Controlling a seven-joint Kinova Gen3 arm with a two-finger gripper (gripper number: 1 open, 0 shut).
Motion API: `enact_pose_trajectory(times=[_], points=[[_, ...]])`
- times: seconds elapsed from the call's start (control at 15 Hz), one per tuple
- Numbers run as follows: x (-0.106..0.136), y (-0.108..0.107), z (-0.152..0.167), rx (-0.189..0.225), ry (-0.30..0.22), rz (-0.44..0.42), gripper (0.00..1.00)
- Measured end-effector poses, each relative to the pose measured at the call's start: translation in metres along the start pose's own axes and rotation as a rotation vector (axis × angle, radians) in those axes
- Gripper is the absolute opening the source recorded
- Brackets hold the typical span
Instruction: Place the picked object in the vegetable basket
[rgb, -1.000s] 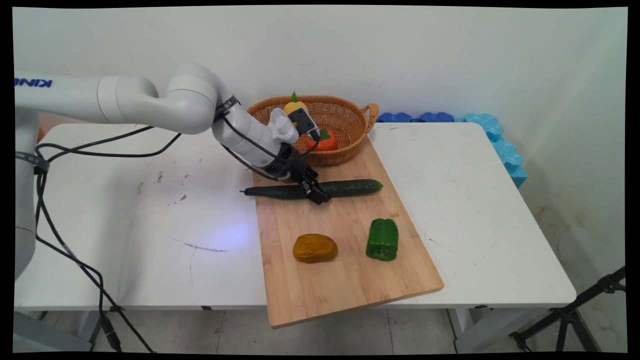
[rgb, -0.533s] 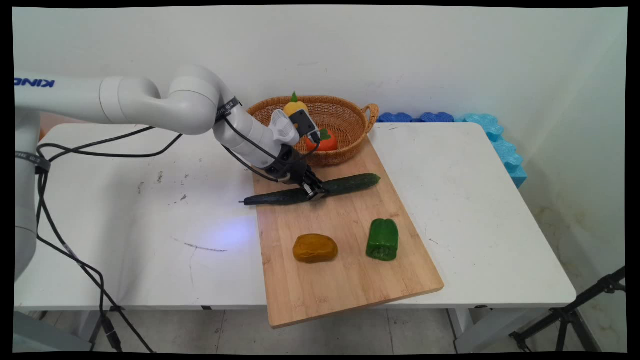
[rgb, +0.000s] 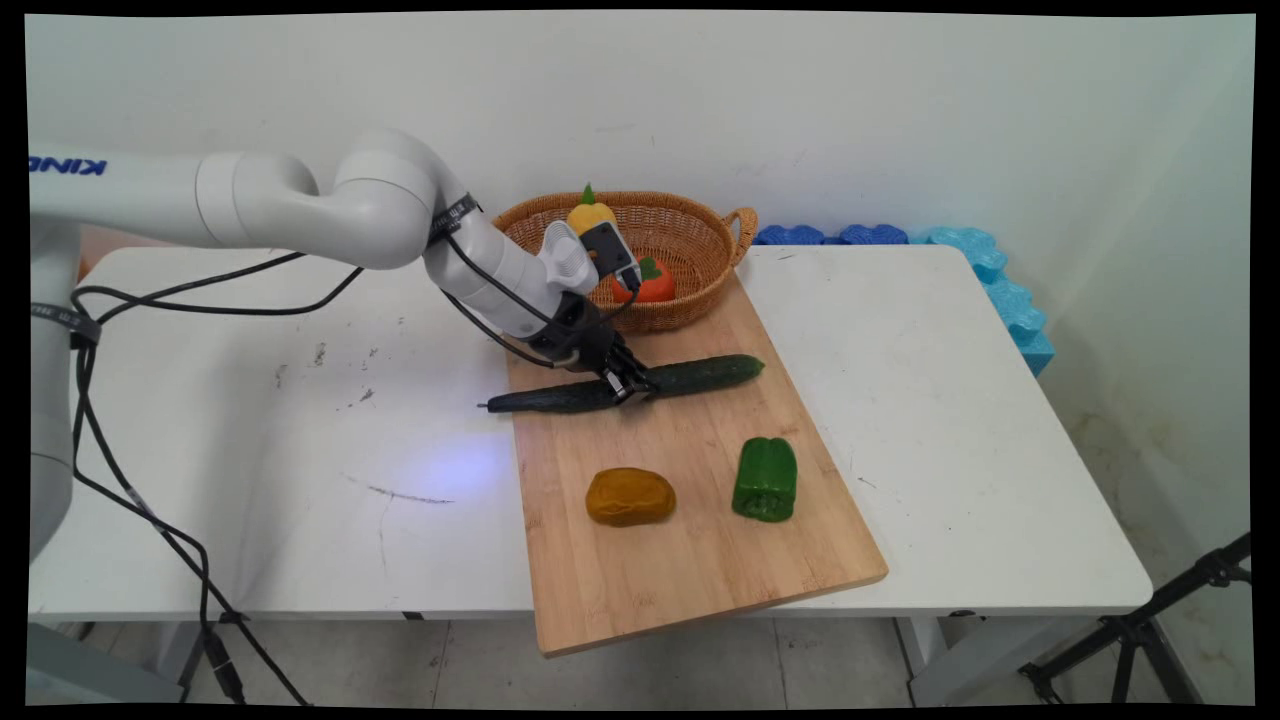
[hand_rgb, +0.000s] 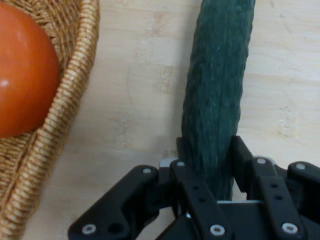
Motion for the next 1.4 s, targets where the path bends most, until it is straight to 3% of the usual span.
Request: enact_pose_trajectory(times=[0.6,1.07,1.4], points=[[0.017,0.0,-0.032,0.002,0.038,0.04,0.0],[0.038,-0.023,-0.07,0.054,0.07,0.087,0.0],[0.049,-0.053,-0.092,0.107,0.081,0.141,0.0]])
